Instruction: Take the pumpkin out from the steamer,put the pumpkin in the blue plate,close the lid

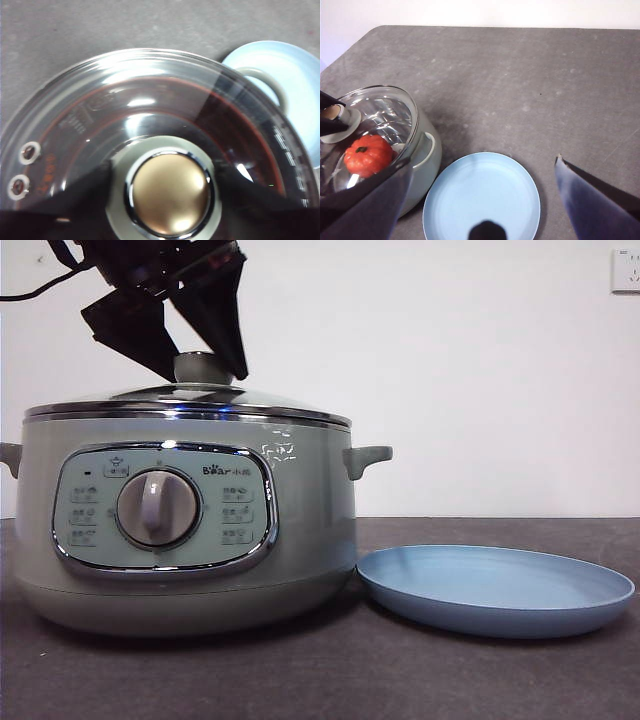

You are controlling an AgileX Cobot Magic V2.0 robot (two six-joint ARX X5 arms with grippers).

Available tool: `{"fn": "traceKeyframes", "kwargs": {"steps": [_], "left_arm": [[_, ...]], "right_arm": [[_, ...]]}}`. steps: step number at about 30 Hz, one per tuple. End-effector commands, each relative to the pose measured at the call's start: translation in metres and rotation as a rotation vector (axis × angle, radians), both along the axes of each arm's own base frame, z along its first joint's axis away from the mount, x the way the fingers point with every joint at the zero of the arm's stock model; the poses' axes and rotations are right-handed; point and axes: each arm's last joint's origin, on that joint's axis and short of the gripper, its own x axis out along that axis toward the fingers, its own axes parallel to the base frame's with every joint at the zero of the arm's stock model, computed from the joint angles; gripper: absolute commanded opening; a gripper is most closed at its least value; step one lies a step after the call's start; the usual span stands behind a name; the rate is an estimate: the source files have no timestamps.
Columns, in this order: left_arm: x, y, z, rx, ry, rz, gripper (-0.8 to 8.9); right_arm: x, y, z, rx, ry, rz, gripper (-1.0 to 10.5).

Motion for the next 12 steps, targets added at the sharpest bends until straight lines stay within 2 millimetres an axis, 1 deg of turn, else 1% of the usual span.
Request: {"fn": "traceKeyframes", "kwargs": {"steps": [1,9,12], "left_arm": [[-0.0004,-0.001,-0.0007,0.028,-0.015,-0.026,-0.06],[-0.0005,-0.0006,0.0012,0.028,-0.03,-0.02,-0.08],[-0.0037,0.0022,0.0086,0.033,-0.066,0.001,-0.08]], "right_arm": [[-0.0006,0.0005,0.0017,0.002,-0.006,0.004,4.7],[-0.002,0.0003,-0.0012,0.0,0.029,0.002,4.7],[-0.0015,0.0003,-0.0031,0.0,0.05,0.001,4.7]]}}
